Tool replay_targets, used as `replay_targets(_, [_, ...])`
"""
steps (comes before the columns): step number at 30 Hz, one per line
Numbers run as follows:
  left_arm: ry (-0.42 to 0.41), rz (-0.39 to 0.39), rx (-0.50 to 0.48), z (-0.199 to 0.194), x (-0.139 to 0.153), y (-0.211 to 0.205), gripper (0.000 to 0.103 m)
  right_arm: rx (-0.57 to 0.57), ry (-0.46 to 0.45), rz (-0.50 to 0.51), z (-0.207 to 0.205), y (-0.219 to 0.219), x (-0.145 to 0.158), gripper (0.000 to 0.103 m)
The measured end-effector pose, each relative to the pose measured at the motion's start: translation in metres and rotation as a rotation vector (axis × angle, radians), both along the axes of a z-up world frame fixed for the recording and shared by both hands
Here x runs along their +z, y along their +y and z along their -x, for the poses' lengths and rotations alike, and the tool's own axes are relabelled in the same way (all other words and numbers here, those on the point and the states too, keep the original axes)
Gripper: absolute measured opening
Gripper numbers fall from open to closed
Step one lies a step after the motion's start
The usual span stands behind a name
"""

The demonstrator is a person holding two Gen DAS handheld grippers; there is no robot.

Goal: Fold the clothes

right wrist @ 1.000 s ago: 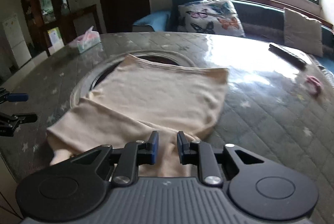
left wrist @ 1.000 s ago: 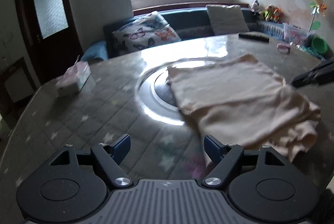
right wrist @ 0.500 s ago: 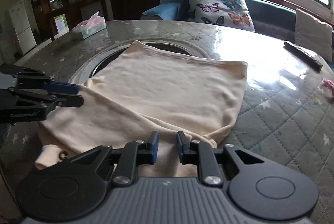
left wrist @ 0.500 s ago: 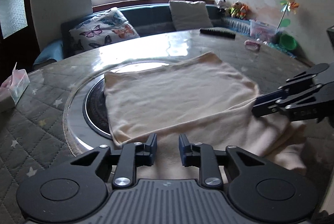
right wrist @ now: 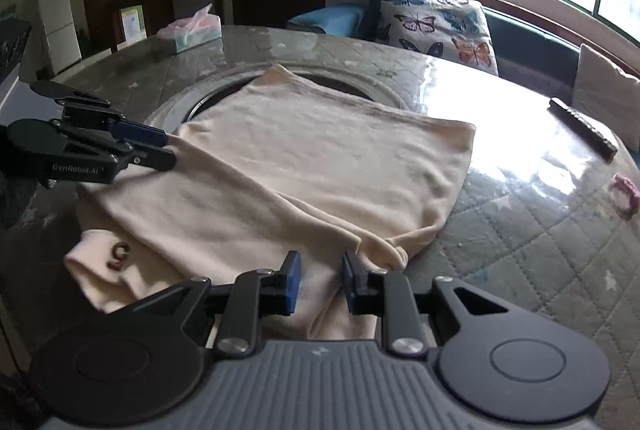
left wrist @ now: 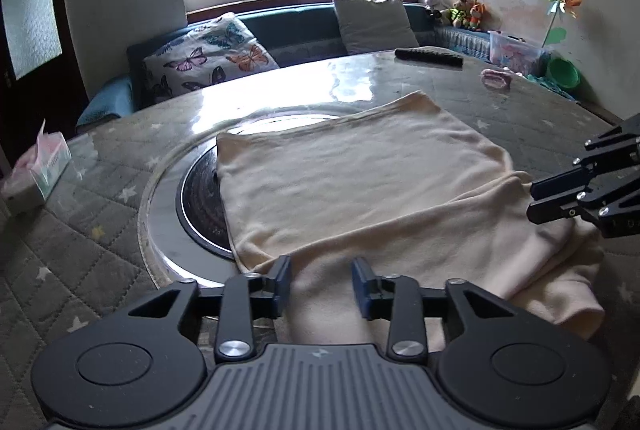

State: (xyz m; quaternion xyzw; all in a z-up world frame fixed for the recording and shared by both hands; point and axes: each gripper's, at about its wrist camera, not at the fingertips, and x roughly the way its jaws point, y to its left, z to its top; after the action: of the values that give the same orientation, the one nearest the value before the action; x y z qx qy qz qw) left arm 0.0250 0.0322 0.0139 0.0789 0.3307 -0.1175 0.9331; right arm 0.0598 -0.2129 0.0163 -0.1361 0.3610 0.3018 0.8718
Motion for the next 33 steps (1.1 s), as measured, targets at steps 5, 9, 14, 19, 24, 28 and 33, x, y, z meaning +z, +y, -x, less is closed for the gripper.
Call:
replay_targets(5, [-0.002,-0.035,-0.058,0.018,-0.003,-0.011,0.044,0.070,-0.024,0.002,0.020,0.003,0.008,0.025])
replay_targets(9, [-0.011,-0.083,-0.072,0.033,-0.012,-0.013,0.050,0.087,-0.019,0.038,0.028,0.006,-0.003,0.025])
replay_targets(14, [-0.033,-0.096,-0.068,0.045,-0.007,-0.009,0.055,0.090,-0.044,0.041,0.035,0.004,0.003,0.026])
replay_targets(19, [-0.018,-0.115,-0.054,0.054,-0.014,-0.002,0.056,0.085,-0.037,0.050,0.032,0.006,-0.004,0.034])
replay_targets(24, [-0.039,-0.183,-0.087,0.070,-0.008,0.001,0.056,0.081,-0.049,0.032,0.037,-0.001,0.001,0.035])
replay_targets(28, [-0.073,-0.263,-0.199,0.087,-0.009,-0.013,0.056,0.081,-0.035,0.057,0.035,-0.002,-0.005,0.041])
replay_targets(33, [-0.122,-0.322,-0.327,0.099,-0.019,-0.037,0.056,0.087,-0.047,0.055,0.039,-0.004,0.002,0.041])
